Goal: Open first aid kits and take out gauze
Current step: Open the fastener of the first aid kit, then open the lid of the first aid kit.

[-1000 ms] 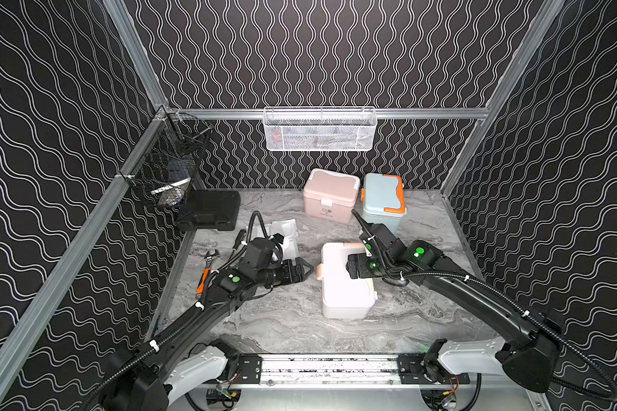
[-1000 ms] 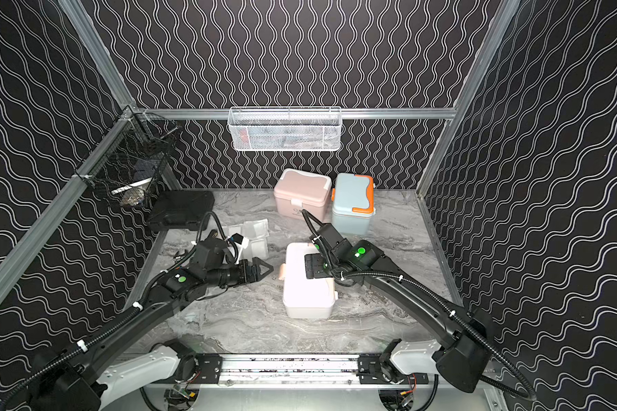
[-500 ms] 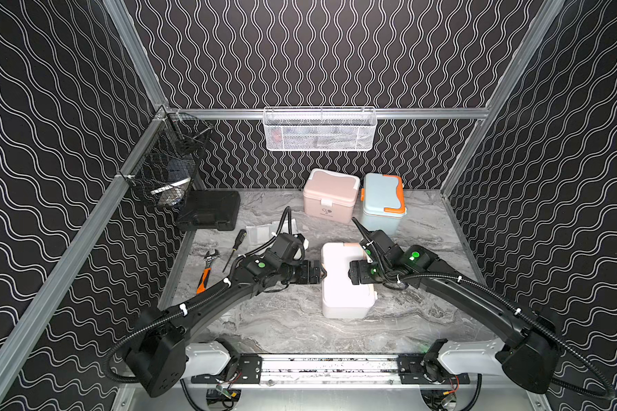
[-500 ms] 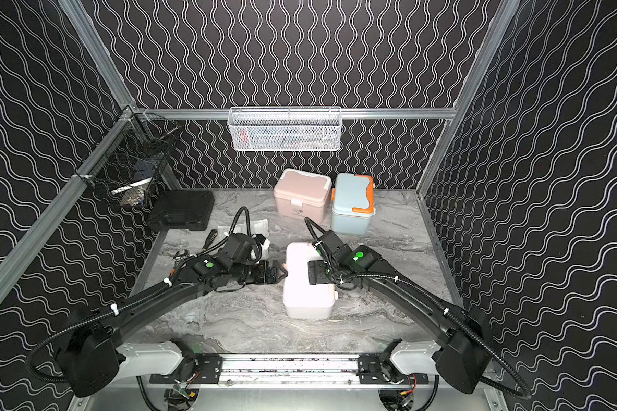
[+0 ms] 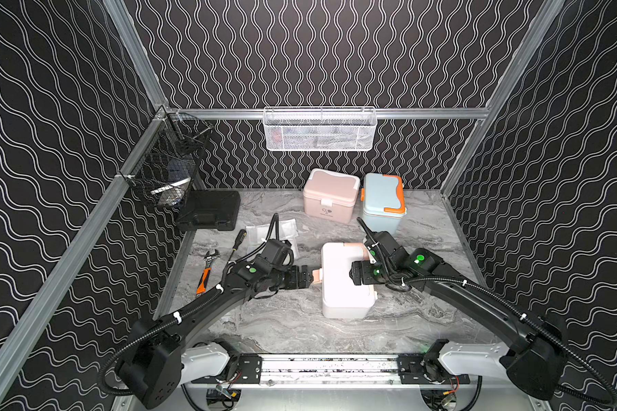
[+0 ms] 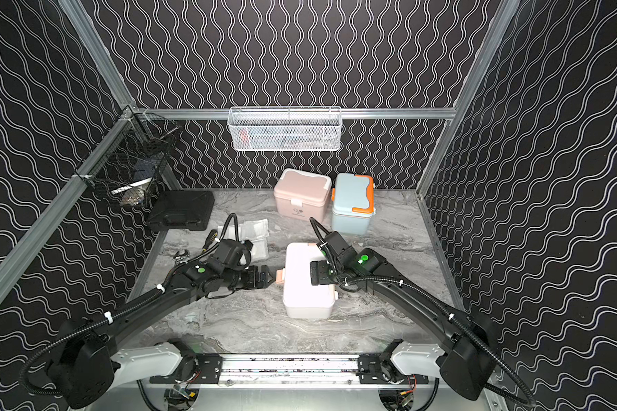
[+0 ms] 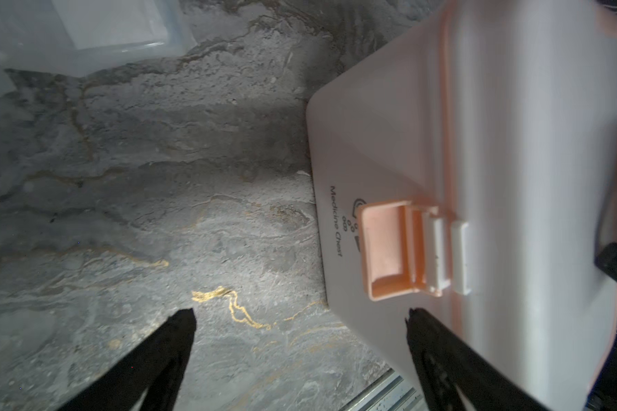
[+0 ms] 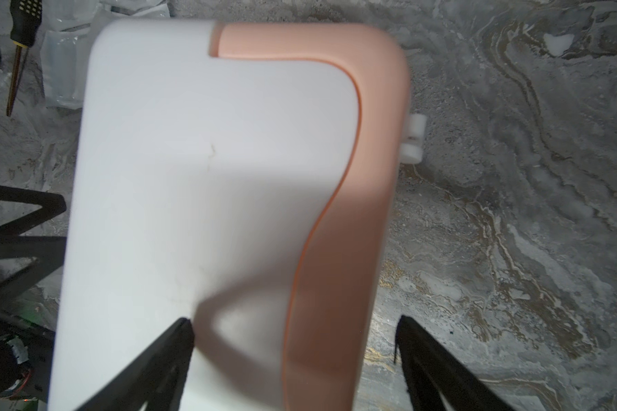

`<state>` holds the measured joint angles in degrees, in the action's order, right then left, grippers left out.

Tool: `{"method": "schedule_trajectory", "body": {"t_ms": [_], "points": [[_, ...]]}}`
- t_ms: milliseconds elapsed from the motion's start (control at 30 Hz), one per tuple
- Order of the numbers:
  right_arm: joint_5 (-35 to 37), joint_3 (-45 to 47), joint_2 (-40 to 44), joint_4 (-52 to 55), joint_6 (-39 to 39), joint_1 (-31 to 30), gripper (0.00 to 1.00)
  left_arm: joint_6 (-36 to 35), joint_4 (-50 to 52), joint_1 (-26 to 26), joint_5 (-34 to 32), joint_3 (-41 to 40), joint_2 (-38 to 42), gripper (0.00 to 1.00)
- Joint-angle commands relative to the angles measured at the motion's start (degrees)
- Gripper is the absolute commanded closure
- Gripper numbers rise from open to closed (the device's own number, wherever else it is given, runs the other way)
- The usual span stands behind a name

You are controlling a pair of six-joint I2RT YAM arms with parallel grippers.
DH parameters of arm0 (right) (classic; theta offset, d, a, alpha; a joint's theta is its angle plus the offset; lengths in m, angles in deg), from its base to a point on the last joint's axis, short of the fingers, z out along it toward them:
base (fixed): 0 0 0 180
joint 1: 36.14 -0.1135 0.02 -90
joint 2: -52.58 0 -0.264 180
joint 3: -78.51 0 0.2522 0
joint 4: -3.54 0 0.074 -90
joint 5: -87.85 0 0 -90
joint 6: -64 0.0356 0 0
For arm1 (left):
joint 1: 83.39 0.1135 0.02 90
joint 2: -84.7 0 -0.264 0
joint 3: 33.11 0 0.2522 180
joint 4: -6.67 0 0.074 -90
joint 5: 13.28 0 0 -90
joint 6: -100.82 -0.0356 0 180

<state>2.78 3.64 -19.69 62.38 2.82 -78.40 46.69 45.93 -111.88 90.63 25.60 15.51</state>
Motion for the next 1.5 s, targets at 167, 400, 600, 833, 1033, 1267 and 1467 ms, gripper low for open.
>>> {"method": "schedule_trajectory", "body": {"t_ms": [167, 400, 600, 833, 1033, 1267, 1467], "points": [[-2.55, 0.32, 0.75, -0.51, -1.82, 0.60, 0.10, -1.51, 2.73, 3.14, 0.41, -1.29, 2.60, 0.03], [-4.28, 0.81, 1.92, -1.97, -3.02, 2.60, 0.10, 1.33, -0.89, 3.09, 6.16, -0.08, 5.39, 0.04], [-7.68, 1.85, 5.33, -3.13, -3.99, 7.91, 0.10, 2.51, 0.23, 3.04, 8.75, 5.40, 6.32, 0.05], [-14.06, 2.62, 4.45, -3.68, -4.09, 12.11, 0.10, 6.47, -4.49, 1.48, 11.85, 5.31, 7.08, 0.07], [-23.43, 4.03, 2.16, -6.25, -2.96, 12.04, 0.12, 8.80, -9.82, -5.26, 10.96, 4.47, 4.68, 0.07], [-28.12, 4.21, 0.59, -7.64, -1.68, 11.13, 0.24, 7.06, -9.01, -5.57, 7.63, 2.60, 3.87, 0.06], [-27.83, 4.16, -0.73, -7.88, -1.05, 9.49, 0.29, 8.59, -13.27, -5.60, 10.28, 1.02, 3.63, 0.06]]}}
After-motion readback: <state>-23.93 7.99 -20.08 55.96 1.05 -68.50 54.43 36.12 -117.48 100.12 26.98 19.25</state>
